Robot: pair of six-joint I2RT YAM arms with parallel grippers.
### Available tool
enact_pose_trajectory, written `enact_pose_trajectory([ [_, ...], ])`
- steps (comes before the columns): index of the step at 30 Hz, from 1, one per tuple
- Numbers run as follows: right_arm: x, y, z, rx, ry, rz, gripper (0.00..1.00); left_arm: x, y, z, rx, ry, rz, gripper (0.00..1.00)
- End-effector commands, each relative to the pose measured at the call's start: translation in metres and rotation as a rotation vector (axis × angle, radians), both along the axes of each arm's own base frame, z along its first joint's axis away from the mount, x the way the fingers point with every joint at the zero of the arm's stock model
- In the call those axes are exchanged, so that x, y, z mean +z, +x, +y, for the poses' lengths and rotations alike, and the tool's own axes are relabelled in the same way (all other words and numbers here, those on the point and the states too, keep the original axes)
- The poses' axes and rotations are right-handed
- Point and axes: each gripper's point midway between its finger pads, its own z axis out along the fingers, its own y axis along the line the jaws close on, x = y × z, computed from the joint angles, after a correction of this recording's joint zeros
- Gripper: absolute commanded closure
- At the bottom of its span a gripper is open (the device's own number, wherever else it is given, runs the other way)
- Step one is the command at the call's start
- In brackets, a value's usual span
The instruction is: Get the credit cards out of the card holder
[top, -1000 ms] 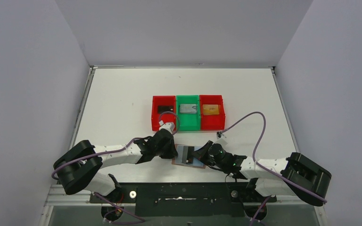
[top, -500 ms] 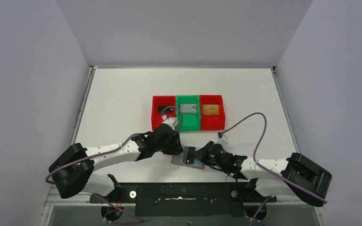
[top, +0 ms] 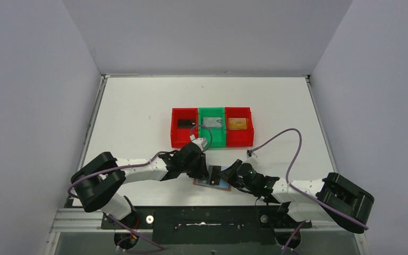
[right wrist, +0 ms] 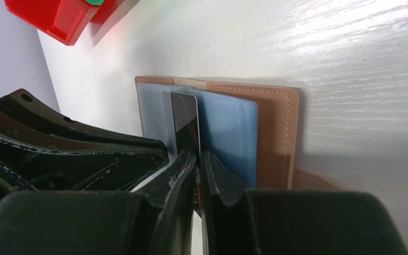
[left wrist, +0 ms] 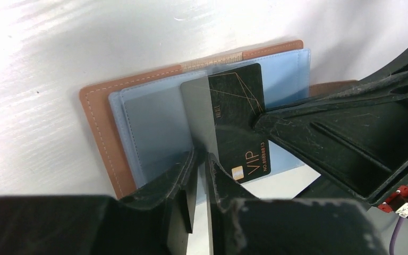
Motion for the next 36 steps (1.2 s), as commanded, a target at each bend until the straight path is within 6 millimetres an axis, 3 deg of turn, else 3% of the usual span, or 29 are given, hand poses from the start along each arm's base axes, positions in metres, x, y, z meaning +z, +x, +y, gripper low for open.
enact_pose_trajectory([
  [1, 0.005, 0.005, -0.001, -0.017, 0.042, -0.033, 0.90, -0.021, -0.014, 0.010, -0.012, 0.055, 0.034, 0.90],
  [6, 0.003, 0.004, 0.002, -0.013, 0.061, -0.020, 0.86, -0.031, -0.017, 0.020, 0.007, 0.096, 0.044, 0.96],
  [20, -0.003, 0.002, 0.006, -0.001, 0.091, -0.014, 0.79, -0.037, -0.019, 0.026, 0.020, 0.124, 0.052, 0.98],
  [30, 0.001, 0.003, 0.000, -0.013, 0.094, -0.043, 0.98, -0.033, -0.016, 0.029, 0.036, 0.130, 0.035, 0.99],
  [36, 0.005, 0.004, -0.008, -0.027, 0.065, -0.062, 1.00, -0.029, -0.012, 0.034, 0.070, 0.137, 0.018, 0.99],
])
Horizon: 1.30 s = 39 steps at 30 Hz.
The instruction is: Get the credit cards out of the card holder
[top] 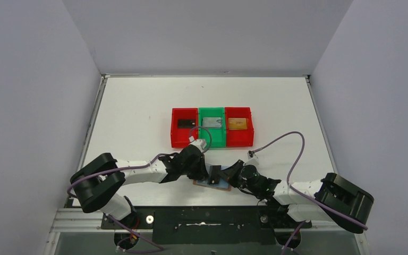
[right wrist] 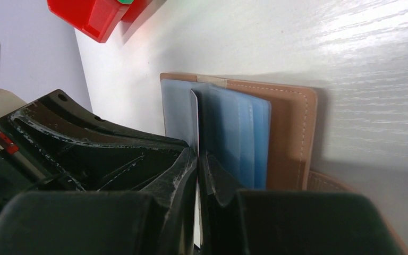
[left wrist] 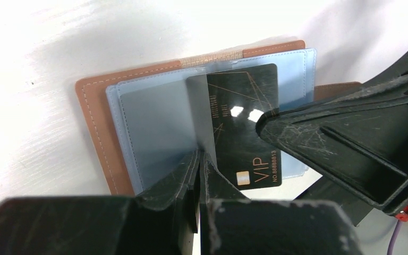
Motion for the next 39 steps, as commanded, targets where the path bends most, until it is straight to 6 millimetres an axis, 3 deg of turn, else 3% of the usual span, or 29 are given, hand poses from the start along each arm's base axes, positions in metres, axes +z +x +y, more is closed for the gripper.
enact_pose_trajectory([
  [1, -0.002, 0.004, -0.016, -0.036, -0.054, -0.031, 1.00, -0.026, -0.009, 0.037, 0.052, 0.154, 0.028, 0.99],
  [12, 0.010, 0.007, -0.030, -0.058, -0.106, -0.071, 1.00, -0.028, -0.011, 0.052, 0.163, 0.150, 0.053, 1.00],
  [23, 0.036, 0.017, 0.008, 0.107, -0.152, -0.155, 1.00, -0.004, -0.009, 0.071, 0.263, 0.132, 0.000, 0.99],
  [29, 0.054, 0.024, 0.021, 0.165, -0.176, -0.222, 1.00, 0.017, -0.003, 0.078, 0.301, 0.113, -0.053, 0.90],
  [39, 0.075, 0.034, 0.017, 0.153, -0.228, -0.299, 1.00, 0.055, 0.016, 0.096, 0.304, 0.149, -0.169, 0.70],
])
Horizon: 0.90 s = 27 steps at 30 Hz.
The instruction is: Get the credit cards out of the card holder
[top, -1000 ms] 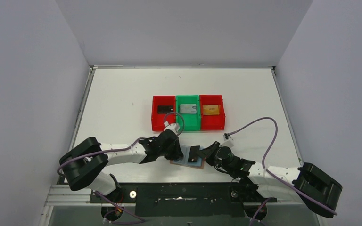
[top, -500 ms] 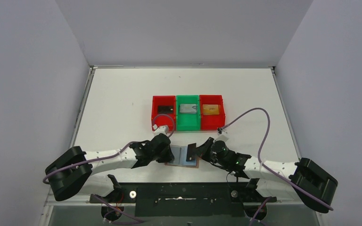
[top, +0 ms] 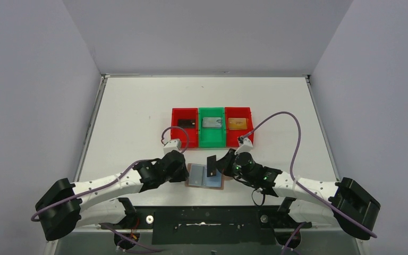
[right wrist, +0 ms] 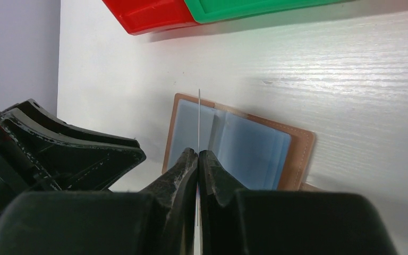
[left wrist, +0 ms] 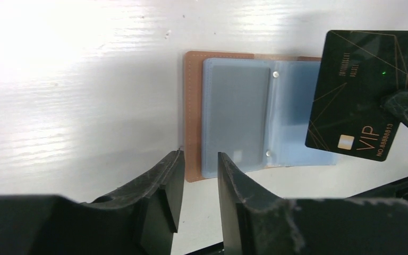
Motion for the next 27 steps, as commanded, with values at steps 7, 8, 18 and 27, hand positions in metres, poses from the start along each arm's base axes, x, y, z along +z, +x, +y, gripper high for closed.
enact_pose_trajectory([
  [7, 0.028, 0.016, 0.004, 0.006, -0.001, -0.121, 1.00, 0.047, 0.046, 0.043, 0.062, 0.023, -0.098, 0.50],
  [8, 0.029, 0.016, 0.005, 0.013, 0.000, -0.130, 1.00, 0.054, 0.051, 0.049, 0.072, 0.015, -0.109, 0.46],
  [18, 0.059, 0.023, 0.018, 0.105, -0.042, -0.311, 1.00, 0.123, 0.095, 0.130, 0.281, 0.077, -0.251, 0.22],
  [27, 0.105, 0.049, 0.027, 0.242, -0.306, -0.677, 1.00, 0.121, 0.099, 0.163, 0.384, 0.139, -0.299, 0.09],
])
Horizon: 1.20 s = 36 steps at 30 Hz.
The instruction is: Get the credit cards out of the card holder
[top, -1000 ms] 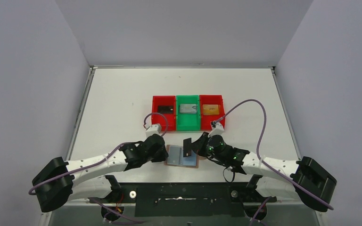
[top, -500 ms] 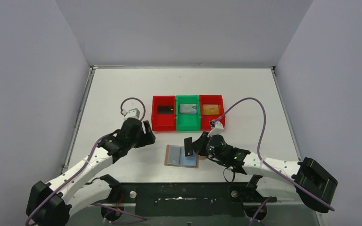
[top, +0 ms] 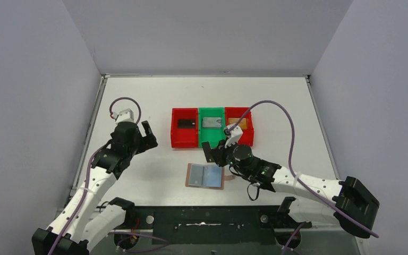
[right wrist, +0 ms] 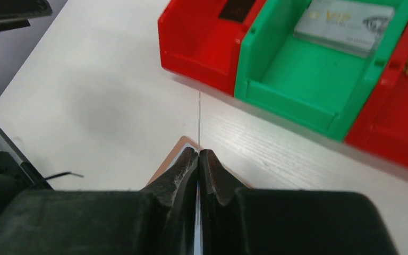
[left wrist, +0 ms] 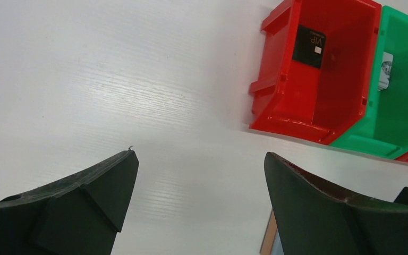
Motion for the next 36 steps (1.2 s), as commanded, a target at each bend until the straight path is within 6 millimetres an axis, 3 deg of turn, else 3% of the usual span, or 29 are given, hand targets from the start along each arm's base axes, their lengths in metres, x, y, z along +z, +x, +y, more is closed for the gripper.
enact_pose_trajectory([
  [1, 0.058, 0.029, 0.016, 0.081, -0.131, -0.328, 1.00, 0.013, 0.002, 0.011, 0.021, 0.033, -0.056, 0.09],
  [5, 0.074, 0.044, 0.035, 0.176, -0.305, -0.471, 1.00, 0.027, 0.000, 0.026, 0.085, 0.057, -0.101, 0.08],
  [11, 0.079, 0.068, 0.070, 0.287, -0.502, -0.577, 1.00, 0.045, -0.009, 0.035, 0.134, 0.022, -0.195, 0.08],
  [18, 0.065, 0.089, 0.108, 0.440, -0.672, -0.646, 1.00, 0.050, -0.011, 0.035, 0.128, 0.004, -0.227, 0.07],
  [24, 0.044, 0.105, 0.118, 0.525, -0.828, -0.694, 1.00, 0.050, -0.011, 0.037, 0.130, 0.004, -0.224, 0.07],
  [36, 0.028, 0.135, 0.130, 0.577, -0.950, -0.742, 1.00, 0.056, -0.017, 0.054, 0.217, 0.016, -0.251, 0.07],
])
